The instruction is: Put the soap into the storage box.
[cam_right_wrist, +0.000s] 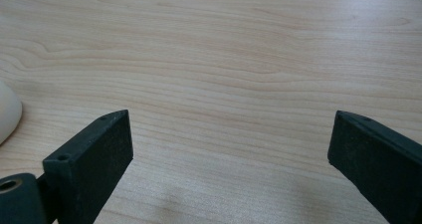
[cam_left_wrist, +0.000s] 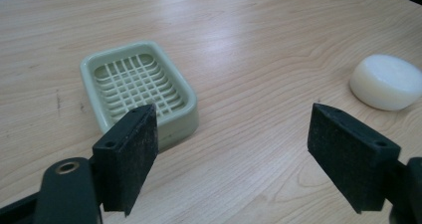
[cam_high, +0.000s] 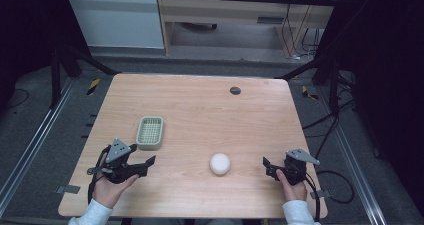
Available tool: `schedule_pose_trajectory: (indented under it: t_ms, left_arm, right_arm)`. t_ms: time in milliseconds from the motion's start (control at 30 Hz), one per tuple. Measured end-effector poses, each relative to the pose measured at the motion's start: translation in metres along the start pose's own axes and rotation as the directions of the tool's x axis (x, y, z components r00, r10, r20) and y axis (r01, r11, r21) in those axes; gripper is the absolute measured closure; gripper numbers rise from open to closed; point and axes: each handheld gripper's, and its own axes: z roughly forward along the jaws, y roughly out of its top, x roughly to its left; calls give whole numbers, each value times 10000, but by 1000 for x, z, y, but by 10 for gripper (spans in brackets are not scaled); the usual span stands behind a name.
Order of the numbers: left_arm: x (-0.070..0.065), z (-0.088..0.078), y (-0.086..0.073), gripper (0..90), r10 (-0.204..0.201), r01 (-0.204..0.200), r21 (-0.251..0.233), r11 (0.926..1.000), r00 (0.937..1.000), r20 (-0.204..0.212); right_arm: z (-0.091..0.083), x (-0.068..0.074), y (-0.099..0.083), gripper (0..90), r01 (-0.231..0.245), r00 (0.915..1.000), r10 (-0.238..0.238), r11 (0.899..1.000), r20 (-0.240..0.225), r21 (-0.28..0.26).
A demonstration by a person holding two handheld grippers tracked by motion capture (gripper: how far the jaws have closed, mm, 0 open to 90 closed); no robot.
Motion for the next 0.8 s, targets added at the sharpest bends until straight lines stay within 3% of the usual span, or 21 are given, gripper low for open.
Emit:
schedule_pose_trajectory:
  t_ms: [800]
  left_arm:
    - [-26,15,29,190,783,-784,-15,9969,9956,509]
  right_arm:
    - [0,-1,-1,42,-95,9999,94,9999,63,102]
